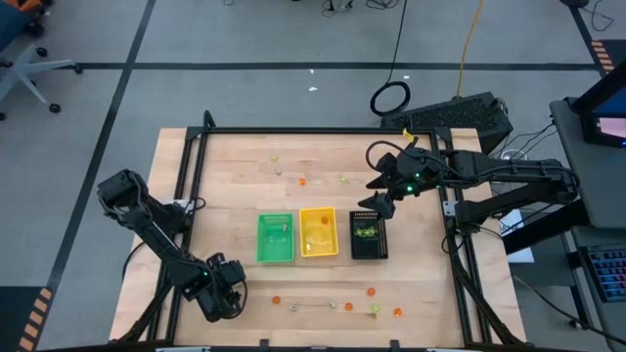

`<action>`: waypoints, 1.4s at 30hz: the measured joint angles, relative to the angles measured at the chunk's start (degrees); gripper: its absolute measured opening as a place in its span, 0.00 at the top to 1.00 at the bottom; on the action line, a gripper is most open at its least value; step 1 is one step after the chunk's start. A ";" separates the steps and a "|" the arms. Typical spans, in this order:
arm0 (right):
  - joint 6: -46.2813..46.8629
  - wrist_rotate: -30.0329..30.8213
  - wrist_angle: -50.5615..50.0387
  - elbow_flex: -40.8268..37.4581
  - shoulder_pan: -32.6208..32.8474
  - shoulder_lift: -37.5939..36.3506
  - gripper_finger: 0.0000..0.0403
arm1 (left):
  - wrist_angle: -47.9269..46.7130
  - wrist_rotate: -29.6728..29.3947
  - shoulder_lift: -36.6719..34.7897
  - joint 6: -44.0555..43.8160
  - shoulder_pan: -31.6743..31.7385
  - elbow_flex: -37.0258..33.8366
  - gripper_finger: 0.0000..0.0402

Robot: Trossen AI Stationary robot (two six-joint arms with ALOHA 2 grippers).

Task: Sort Halloween decoration
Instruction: Put the white skull toy into the green basket

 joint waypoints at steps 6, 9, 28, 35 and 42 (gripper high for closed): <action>-0.54 0.12 0.00 0.00 -0.02 0.00 0.13 | -0.34 -0.14 0.03 0.03 0.00 -0.01 0.40; -0.66 0.15 0.00 0.00 -0.02 0.00 0.13 | -0.55 -0.24 0.05 0.06 0.00 -0.03 0.47; -1.11 0.25 0.00 0.00 -0.02 0.00 0.13 | -1.24 -0.29 0.08 0.58 1.33 -0.08 0.74; -1.12 0.28 0.00 0.00 -0.02 0.00 0.13 | -0.98 -0.45 0.13 0.58 1.33 -0.08 0.85; -1.23 0.26 0.07 0.09 -0.02 0.92 0.13 | -0.79 -0.59 0.13 0.19 1.36 -0.08 0.93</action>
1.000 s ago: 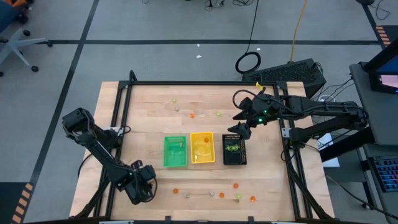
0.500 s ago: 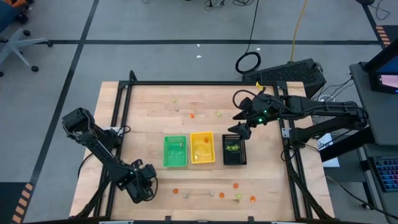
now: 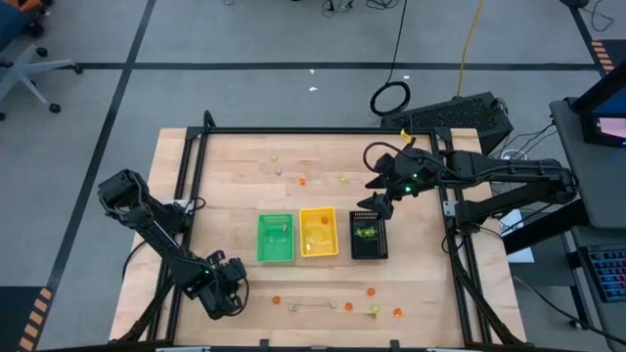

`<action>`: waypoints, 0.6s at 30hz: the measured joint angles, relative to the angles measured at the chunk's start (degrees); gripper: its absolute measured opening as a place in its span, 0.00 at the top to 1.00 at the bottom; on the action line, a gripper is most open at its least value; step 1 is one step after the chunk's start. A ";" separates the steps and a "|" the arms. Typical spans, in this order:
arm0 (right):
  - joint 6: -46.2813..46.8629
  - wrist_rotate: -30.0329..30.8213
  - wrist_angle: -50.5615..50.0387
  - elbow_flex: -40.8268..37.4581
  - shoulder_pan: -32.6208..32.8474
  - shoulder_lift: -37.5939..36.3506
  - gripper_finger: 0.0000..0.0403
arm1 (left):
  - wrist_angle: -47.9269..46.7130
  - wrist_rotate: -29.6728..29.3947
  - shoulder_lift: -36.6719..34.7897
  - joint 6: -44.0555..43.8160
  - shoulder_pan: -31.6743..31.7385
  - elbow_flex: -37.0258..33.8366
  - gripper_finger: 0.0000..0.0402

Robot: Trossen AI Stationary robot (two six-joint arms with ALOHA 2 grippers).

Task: Sort Halloween decoration
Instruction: Put the white skull toy into the green basket

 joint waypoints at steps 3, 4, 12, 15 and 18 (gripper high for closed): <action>0.01 -0.11 -0.01 0.00 0.00 0.57 0.13 | 0.09 0.00 0.00 -0.02 0.00 0.00 0.93; 0.04 -0.16 0.12 0.00 0.00 0.70 0.13 | 0.07 -0.02 0.00 -0.02 0.00 0.00 0.93; 0.29 -0.48 0.09 0.00 0.00 1.32 0.13 | -0.10 0.03 -0.54 -0.09 0.04 -0.07 0.94; 0.31 -0.50 0.43 0.00 0.00 1.20 0.13 | -0.20 0.18 -0.66 -0.11 0.02 -0.07 0.94; 0.27 -0.50 0.37 -0.01 0.00 1.24 0.13 | -0.15 0.85 -0.72 -0.22 0.07 -0.07 0.94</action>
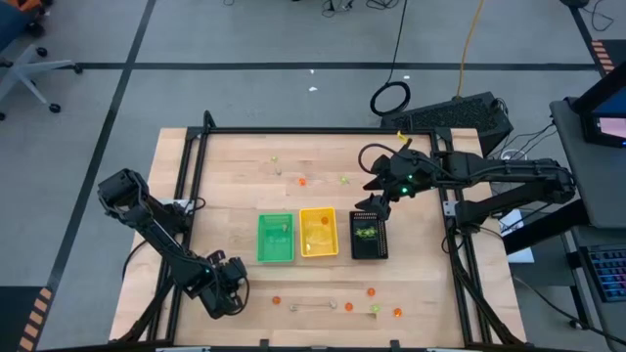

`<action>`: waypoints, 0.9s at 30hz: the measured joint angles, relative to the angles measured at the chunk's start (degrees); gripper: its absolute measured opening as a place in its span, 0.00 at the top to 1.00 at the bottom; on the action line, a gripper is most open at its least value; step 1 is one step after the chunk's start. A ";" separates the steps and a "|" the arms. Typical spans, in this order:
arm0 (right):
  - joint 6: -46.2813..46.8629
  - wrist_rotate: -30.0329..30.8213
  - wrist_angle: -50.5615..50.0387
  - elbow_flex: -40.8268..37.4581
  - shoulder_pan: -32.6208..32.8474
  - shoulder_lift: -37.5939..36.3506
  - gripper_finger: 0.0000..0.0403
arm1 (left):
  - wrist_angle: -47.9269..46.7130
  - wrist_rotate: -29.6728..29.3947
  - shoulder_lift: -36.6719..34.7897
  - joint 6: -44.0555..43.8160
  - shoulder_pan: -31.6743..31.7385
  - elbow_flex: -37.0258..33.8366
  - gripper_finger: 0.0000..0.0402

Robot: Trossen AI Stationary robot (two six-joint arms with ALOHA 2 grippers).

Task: Sort Halloween decoration
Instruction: Put the white skull toy into the green basket

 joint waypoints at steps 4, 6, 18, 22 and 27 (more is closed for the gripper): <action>-0.05 -0.10 0.01 -0.01 0.00 -0.02 0.13 | -0.10 0.94 -0.25 0.02 0.02 0.97 0.94; -0.08 -0.09 0.02 -0.03 0.00 -0.02 0.13 | -0.09 0.92 -0.42 0.02 -0.04 1.42 0.94; 0.28 -0.20 0.01 -0.05 0.00 -0.02 0.13 | -0.20 0.83 -0.66 0.02 -0.02 4.62 0.94; 0.31 -0.20 0.02 -0.05 0.00 -0.02 0.13 | -0.24 0.46 -0.92 0.02 0.34 5.92 0.94; 0.35 -0.22 0.02 -0.08 0.00 -0.02 0.13 | -0.21 -2.87 -5.35 0.11 2.24 7.47 0.94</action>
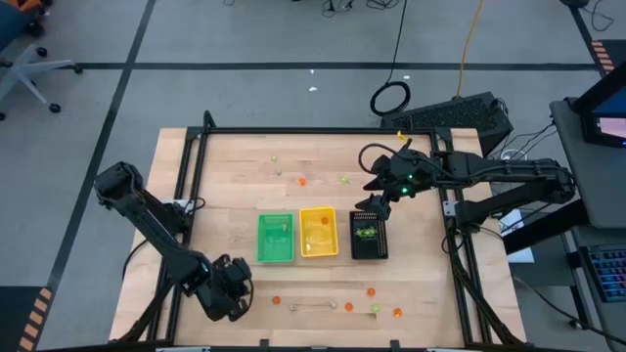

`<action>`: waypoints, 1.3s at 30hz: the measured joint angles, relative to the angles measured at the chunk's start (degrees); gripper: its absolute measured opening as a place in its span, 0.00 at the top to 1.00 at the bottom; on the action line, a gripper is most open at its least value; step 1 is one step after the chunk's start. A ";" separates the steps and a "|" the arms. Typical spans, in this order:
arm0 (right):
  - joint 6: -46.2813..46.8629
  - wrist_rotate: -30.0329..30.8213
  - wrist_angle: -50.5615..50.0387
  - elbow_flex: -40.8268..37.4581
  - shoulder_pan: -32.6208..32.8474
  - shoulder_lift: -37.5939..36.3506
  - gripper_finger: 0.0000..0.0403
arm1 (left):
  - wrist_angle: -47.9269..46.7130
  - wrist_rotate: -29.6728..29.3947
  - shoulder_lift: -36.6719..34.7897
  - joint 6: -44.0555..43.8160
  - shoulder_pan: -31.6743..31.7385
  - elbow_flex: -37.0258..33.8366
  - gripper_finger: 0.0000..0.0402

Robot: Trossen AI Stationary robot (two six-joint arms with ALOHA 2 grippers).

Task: Sort Halloween decoration
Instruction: Put the white skull toy into the green basket

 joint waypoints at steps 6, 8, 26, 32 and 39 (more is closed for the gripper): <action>0.59 0.00 0.00 0.00 0.00 0.00 0.13 | -0.46 -10.73 -9.59 2.55 2.67 0.16 0.94; 0.61 0.00 0.00 0.00 0.00 0.00 0.13 | -0.47 -13.13 -12.38 4.99 3.89 0.16 0.94; 1.05 0.02 0.02 0.00 0.00 0.00 0.13 | 9.42 -15.33 -28.19 29.11 14.95 0.16 0.94; 1.05 0.01 0.02 0.00 0.00 0.00 0.13 | 15.73 -17.11 -29.75 37.37 17.37 0.16 0.94; 1.05 0.01 0.02 0.00 0.00 0.00 0.13 | 27.36 -17.54 -29.78 44.45 20.12 -1.51 0.94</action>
